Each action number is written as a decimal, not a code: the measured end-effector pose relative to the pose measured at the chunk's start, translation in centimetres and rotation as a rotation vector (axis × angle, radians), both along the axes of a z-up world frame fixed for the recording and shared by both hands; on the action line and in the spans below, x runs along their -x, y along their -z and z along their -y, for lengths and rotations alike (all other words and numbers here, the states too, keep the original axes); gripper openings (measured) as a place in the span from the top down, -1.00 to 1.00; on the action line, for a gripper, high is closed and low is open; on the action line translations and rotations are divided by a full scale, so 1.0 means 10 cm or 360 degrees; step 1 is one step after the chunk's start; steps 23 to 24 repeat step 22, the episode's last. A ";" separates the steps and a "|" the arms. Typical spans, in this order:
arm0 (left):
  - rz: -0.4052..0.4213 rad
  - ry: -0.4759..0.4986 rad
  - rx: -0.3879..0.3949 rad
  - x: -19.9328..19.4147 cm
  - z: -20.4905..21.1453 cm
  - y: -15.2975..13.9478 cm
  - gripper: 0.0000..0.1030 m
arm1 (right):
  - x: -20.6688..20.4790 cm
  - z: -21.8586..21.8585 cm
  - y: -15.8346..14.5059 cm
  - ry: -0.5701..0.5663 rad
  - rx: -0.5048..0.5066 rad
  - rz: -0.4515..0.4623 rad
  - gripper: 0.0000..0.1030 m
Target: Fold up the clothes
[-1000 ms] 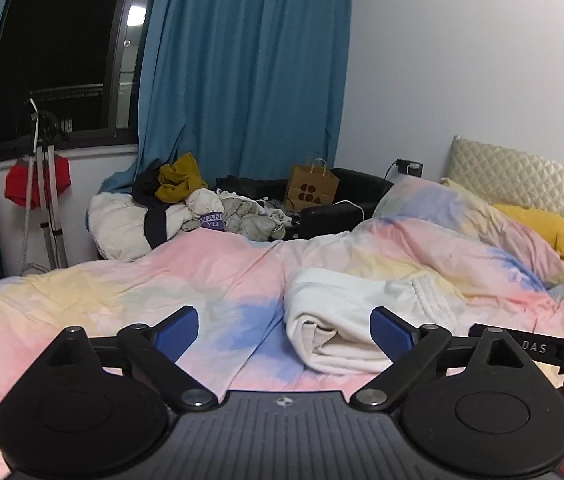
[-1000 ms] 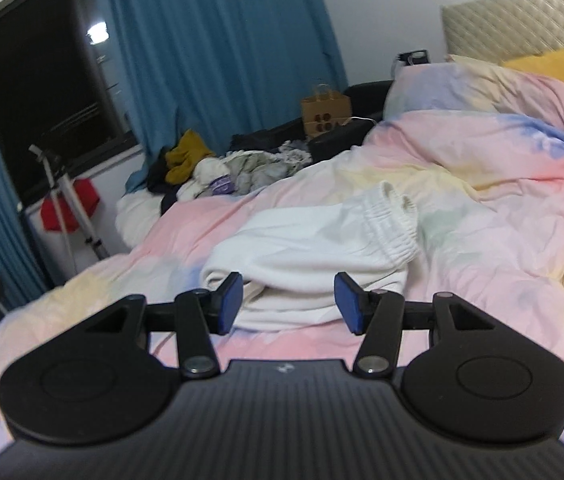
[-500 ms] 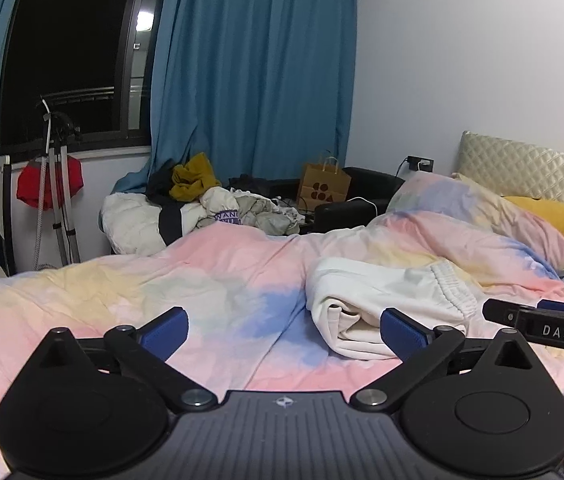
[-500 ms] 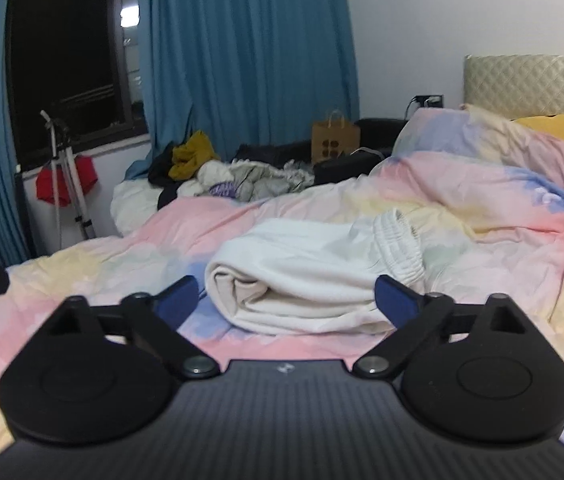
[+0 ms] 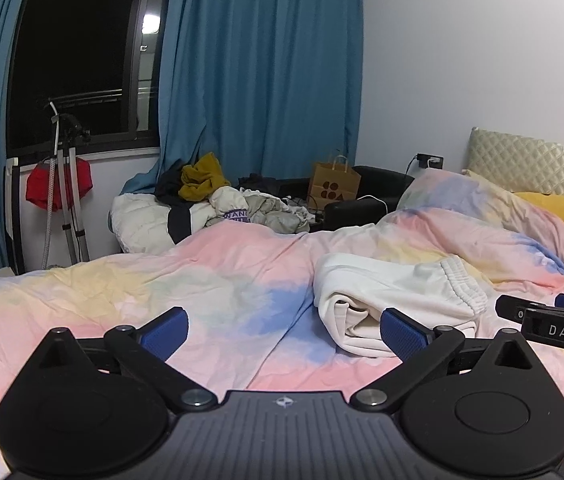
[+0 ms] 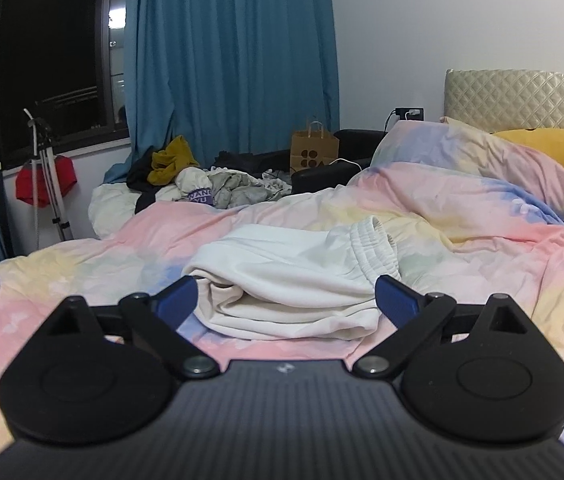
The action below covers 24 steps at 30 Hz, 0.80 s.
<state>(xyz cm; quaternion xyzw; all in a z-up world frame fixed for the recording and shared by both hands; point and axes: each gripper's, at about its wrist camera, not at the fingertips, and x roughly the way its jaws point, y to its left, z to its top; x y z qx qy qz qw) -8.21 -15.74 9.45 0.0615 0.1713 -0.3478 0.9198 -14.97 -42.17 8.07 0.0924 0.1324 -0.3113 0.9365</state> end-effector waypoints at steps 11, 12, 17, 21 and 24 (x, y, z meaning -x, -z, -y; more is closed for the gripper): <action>0.0010 -0.0050 -0.0013 0.00 0.03 0.01 -1.00 | 0.00 0.02 0.01 0.0005 -0.0012 -0.0004 -0.88; 0.0014 -0.0053 -0.0016 0.00 0.03 0.01 -1.00 | 0.00 0.01 0.01 0.0005 -0.0012 -0.0005 -0.88; 0.0033 -0.0049 -0.0016 0.01 0.02 -0.01 -1.00 | 0.00 0.01 0.00 0.0008 -0.0009 -0.0008 -0.88; 0.0037 -0.0042 -0.0016 0.02 0.01 -0.02 -1.00 | 0.00 -0.01 0.00 0.0014 -0.0009 -0.0010 -0.88; 0.0035 -0.0041 -0.0015 0.02 0.01 -0.02 -1.00 | 0.00 -0.01 0.00 0.0014 -0.0010 -0.0010 -0.88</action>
